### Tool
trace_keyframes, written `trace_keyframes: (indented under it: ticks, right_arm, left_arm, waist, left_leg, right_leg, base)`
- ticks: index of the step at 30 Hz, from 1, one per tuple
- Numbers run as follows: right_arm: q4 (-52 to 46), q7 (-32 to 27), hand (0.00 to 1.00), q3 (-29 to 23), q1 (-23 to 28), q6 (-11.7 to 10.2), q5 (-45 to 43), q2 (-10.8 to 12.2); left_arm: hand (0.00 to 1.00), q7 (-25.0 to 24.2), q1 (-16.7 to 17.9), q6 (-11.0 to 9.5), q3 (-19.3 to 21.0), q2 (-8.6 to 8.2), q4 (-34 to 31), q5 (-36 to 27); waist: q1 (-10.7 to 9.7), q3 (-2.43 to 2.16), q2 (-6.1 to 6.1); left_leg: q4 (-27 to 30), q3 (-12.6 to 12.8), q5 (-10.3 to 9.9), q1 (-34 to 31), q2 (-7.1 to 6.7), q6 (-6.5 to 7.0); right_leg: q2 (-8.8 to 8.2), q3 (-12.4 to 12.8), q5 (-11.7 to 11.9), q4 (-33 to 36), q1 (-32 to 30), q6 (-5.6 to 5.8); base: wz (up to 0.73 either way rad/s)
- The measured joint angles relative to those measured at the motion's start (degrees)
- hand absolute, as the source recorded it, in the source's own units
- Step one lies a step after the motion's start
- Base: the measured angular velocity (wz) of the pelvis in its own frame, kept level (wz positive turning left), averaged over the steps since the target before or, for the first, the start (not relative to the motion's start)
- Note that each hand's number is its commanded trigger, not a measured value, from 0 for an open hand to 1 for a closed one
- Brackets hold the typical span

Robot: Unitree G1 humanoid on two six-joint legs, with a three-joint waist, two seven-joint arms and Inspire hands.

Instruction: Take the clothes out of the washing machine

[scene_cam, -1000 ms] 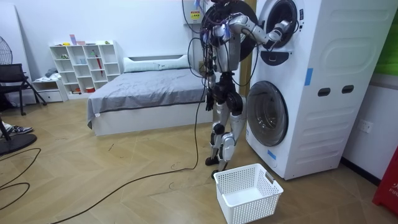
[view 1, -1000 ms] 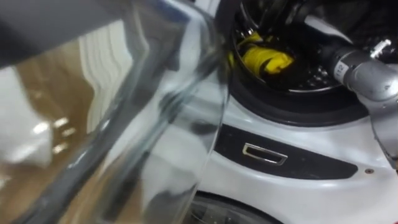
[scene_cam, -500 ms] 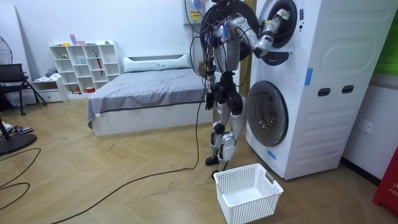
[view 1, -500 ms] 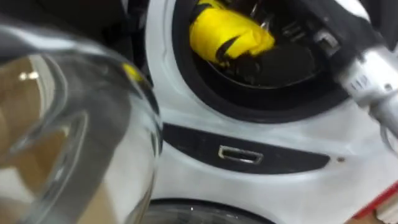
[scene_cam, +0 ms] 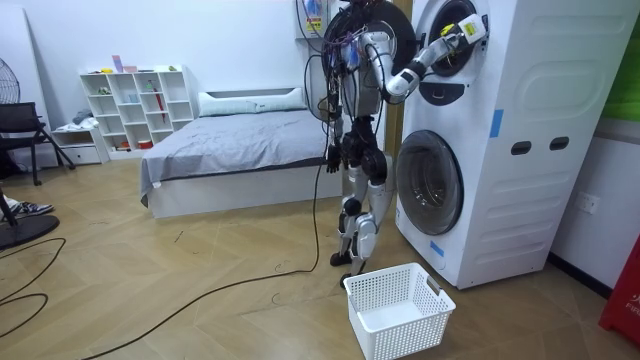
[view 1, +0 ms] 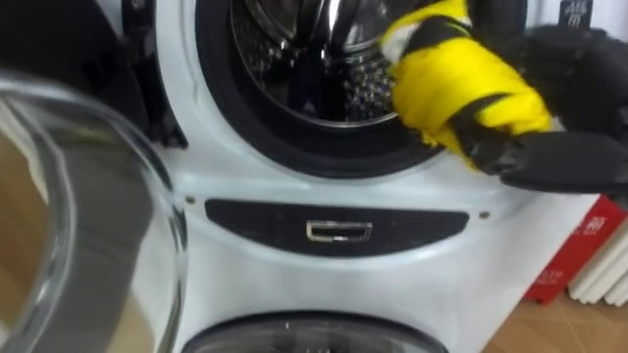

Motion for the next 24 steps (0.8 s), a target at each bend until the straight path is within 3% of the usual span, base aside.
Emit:
trace_keyframes:
  ticks: [6,13,18,24]
  right_arm:
    - [-0.01,0.3,1.0,-0.77,0.0,-0.88,7.31,-0.01]
    - [0.0,0.34,1.0,-5.07,0.65,-1.28,8.18,0.01]
    - [0.71,0.33,1.0,-8.62,6.61,-3.21,10.15,0.0]
    - [6.96,0.97,1.0,-9.1,14.18,-3.33,11.53,0.07]
  left_arm:
    - [0.0,-0.01,0.24,-0.56,0.09,0.17,-0.69,0.04]
    - [0.0,-0.02,1.13,-0.7,1.07,0.4,-1.96,3.1]
    - [0.0,-0.23,1.66,-0.5,2.92,1.01,-2.51,4.03]
    - [0.0,-0.32,0.89,-0.42,2.92,1.32,-2.47,4.05]
  waist:
    - [-0.33,0.01,-0.72]
    - [-0.35,0.0,-0.71]
    - [-0.07,-0.06,-0.68]
    - [-1.75,0.0,-0.61]
  left_leg:
    - [0.13,0.1,-0.02,-0.09,-0.05,0.01]
    - [0.13,0.63,-0.06,0.09,0.04,0.04]
    - [0.03,2.76,-0.09,0.63,0.72,-0.01]
    - [-0.01,6.08,-0.3,1.21,1.82,-0.33]
  right_leg:
    - [0.02,0.11,0.01,-0.02,0.1,0.01]
    - [0.11,0.81,0.02,0.01,-0.16,0.02]
    - [0.71,3.02,0.4,0.16,-0.9,-0.22]
    - [1.67,6.14,1.45,0.16,-1.24,-0.52]
  base:
    - [0.0]
    - [-0.01]
    - [-0.2]
    - [-0.3]
